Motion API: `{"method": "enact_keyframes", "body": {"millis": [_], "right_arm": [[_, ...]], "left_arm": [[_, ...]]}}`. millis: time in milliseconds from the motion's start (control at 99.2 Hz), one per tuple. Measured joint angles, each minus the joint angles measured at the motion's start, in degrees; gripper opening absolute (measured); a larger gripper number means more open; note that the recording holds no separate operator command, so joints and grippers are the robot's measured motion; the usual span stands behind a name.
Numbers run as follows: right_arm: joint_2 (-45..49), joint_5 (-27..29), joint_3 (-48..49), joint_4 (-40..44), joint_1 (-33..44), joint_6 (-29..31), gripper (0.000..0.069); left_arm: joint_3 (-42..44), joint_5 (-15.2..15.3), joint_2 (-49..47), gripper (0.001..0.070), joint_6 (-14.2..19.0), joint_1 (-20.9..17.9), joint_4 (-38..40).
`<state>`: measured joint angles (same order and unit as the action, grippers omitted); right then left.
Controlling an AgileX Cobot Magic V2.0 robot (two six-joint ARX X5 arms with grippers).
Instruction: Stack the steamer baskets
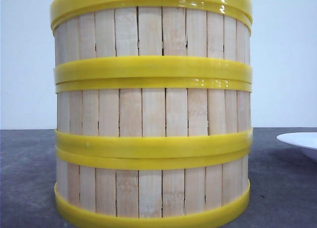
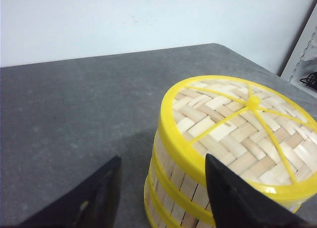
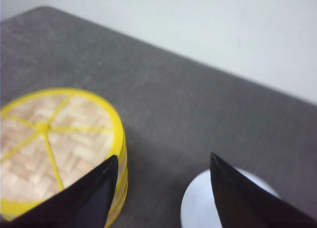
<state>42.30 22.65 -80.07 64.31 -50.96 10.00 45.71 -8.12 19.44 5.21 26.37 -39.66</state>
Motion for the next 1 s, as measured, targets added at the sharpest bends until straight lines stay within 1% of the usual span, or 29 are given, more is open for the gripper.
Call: {"method": "enact_keyframes", "body": {"millis": [111, 192, 252, 383, 413, 444, 464, 494, 514, 545, 585, 655, 998], "right_arm": [[-4.96, -0.07, 10.91, -2.99, 0.00, 2.69, 0.0361], [-6.88, -0.13, 15.96, -3.67, 0.00, 4.15, 0.0361], [-7.32, -0.13, 17.38, -3.63, 0.00, 4.92, 0.0361], [-7.37, -0.13, 17.40, -5.11, 0.00, 5.51, 0.0354], [-7.41, -0.11, 17.40, -5.16, 0.00, 5.51, 0.0330], [-7.45, -0.11, 17.40, -5.16, 0.00, 5.53, 0.0281], [-7.45, -0.11, 17.40, -5.16, 0.00, 5.53, 0.0234], [-7.45, -0.11, 17.40, -5.16, 0.00, 5.49, 0.0156], [-7.45, -0.09, 17.40, -5.16, 0.00, 5.49, 0.0117], [-7.45, -0.11, 17.40, -5.16, 0.00, 5.49, 0.0077], [-7.45, -0.11, 17.40, -5.18, 0.00, 5.49, 0.0046], [-7.45, -0.11, 17.40, -5.20, 0.00, 5.49, 0.0022], [-7.45, -0.11, 17.40, -5.07, 0.00, 5.53, 0.0010]], "left_arm": [[-0.68, -0.28, 0.07, 0.0320, 0.15, 0.00, -0.55], [-0.68, -1.01, 0.07, 0.0320, 0.17, 0.00, -0.48], [-0.68, -1.11, 0.07, 0.0320, 0.17, 0.00, -0.48], [-0.68, -1.11, 0.07, 0.0317, 0.17, 0.00, -0.48], [-0.68, -1.11, 0.07, 0.0310, 0.17, 0.00, -0.48], [-0.68, -1.11, 0.07, 0.0287, 0.17, 0.00, -0.48], [-0.68, -1.14, 0.07, 0.0257, 0.17, 0.00, -0.48], [-0.68, -1.14, 0.07, 0.0187, 0.17, 0.00, -0.48], [-0.68, -1.14, 0.07, 0.0142, 0.26, 0.00, -0.48], [-0.68, -1.16, 0.07, 0.0095, 0.35, 0.00, -0.48], [-0.68, -1.16, 0.07, 0.0060, 0.37, 0.00, -0.48], [-0.68, -1.16, 0.07, 0.0034, 0.37, 0.00, -0.48], [-0.68, -1.16, 0.07, 0.0032, 0.37, 0.00, -0.46]]}}
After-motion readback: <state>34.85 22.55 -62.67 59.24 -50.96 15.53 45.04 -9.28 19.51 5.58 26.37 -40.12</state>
